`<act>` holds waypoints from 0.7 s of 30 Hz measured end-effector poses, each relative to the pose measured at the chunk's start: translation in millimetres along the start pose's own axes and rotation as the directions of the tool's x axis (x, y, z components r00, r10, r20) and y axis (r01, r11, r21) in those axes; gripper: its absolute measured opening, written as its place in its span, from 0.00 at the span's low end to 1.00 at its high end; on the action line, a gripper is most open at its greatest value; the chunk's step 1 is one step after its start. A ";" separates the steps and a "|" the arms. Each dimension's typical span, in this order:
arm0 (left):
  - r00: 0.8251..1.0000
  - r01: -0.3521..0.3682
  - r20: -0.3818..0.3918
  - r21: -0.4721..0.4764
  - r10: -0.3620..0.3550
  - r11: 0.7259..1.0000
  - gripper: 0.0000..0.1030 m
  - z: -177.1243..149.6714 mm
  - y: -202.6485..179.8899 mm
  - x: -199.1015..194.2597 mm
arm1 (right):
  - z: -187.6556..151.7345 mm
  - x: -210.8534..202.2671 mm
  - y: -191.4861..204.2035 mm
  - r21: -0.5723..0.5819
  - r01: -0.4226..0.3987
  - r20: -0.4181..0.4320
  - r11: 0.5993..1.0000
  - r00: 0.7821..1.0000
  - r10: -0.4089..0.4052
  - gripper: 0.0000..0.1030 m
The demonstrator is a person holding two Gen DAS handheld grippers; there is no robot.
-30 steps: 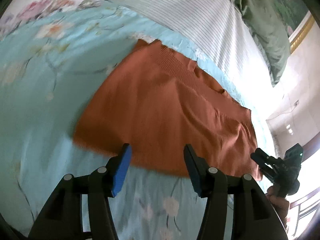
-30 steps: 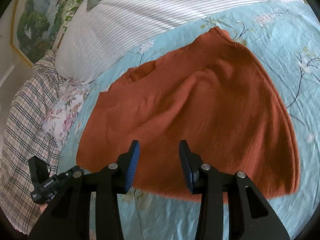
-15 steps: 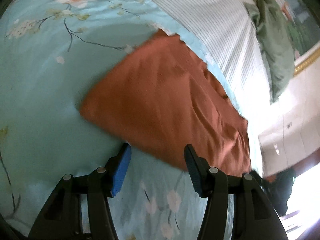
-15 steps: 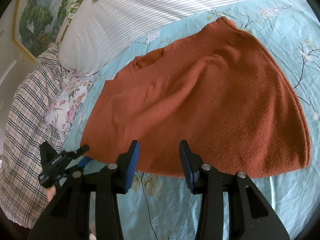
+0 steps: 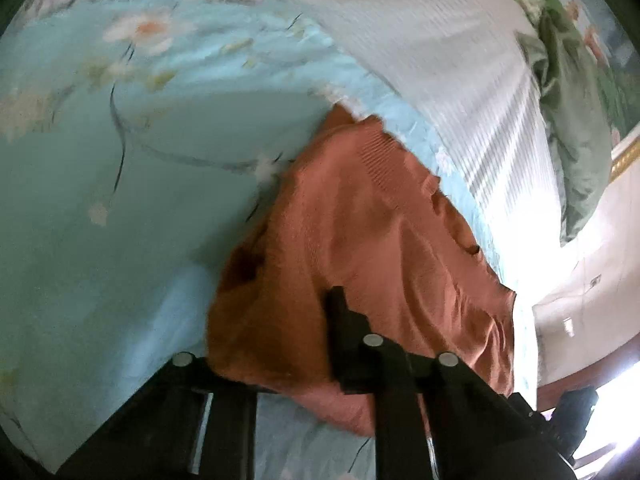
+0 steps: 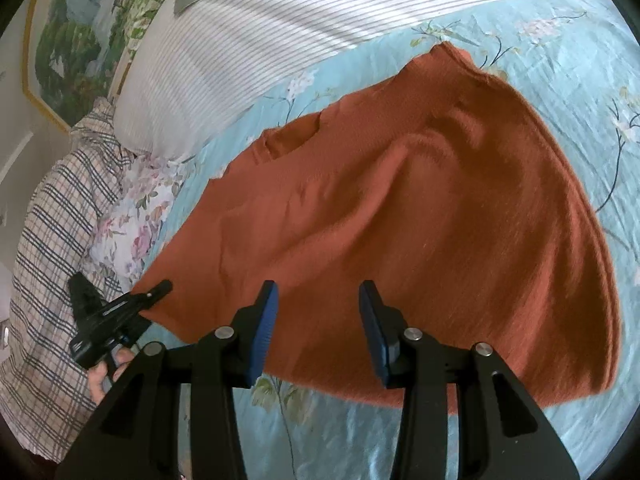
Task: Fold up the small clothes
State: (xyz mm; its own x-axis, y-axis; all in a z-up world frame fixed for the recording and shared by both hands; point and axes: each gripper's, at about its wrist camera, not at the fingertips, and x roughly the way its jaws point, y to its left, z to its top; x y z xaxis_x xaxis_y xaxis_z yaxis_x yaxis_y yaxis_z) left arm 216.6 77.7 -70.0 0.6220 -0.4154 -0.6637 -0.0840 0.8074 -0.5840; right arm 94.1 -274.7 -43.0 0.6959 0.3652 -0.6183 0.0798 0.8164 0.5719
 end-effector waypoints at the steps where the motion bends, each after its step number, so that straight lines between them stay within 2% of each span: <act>1: 1.000 0.000 0.011 0.021 0.000 1.000 0.08 0.2 -5.6 -3.3 | 2.8 -0.5 -2.8 0.006 -0.003 0.001 1.000 1.000 0.003 0.42; 5: 0.998 -0.003 0.060 0.198 -0.009 0.980 0.07 -5.0 -53.2 -17.4 | 13.9 -3.5 -12.6 0.022 -0.019 0.008 1.000 1.000 0.019 0.42; 8: 0.998 0.017 0.057 0.340 -0.038 0.940 0.06 -16.3 -96.0 -19.8 | 22.3 -2.5 -19.2 0.045 -0.064 -0.005 0.997 0.998 0.064 0.42; 11: 0.998 0.013 0.044 0.493 -0.040 0.870 0.06 -37.9 -138.9 -11.2 | 30.9 6.0 -19.5 0.046 -0.103 -0.041 0.994 0.994 0.105 0.42; 13: 0.999 -0.008 0.035 0.601 -0.017 0.799 0.06 -60.0 -165.5 1.7 | 37.2 16.7 -17.8 0.051 -0.144 -0.072 0.988 0.986 0.147 0.43; 15: 1.000 -0.027 0.027 0.676 0.011 0.737 0.06 -80.2 -180.7 16.3 | 44.9 32.5 -13.4 0.055 -0.176 -0.121 0.983 0.976 0.181 0.52; 16: 0.999 -0.038 0.026 0.706 0.027 0.707 0.06 -89.5 -185.6 23.2 | 48.2 40.9 -9.7 0.049 -0.194 -0.144 0.980 0.969 0.199 0.60; 18: 0.998 -0.060 0.023 0.758 0.065 0.649 0.06 -108.0 -191.7 37.7 | 56.6 59.6 -1.4 0.037 -0.228 -0.185 0.973 0.955 0.231 0.63; 21: 0.996 -0.076 0.031 0.790 0.083 0.608 0.06 -120.9 -191.0 44.5 | 69.0 89.6 12.5 0.036 -0.268 -0.240 0.963 0.933 0.269 0.64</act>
State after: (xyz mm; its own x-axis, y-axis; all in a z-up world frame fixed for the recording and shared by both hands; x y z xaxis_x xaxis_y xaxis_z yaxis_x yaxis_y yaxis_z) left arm 166.2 -145.7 -44.5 0.6371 -0.3335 -0.6949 0.5170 0.8536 0.0643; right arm 206.8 -262.6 -54.1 0.4992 0.6674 -0.5526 -0.0841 0.6721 0.7357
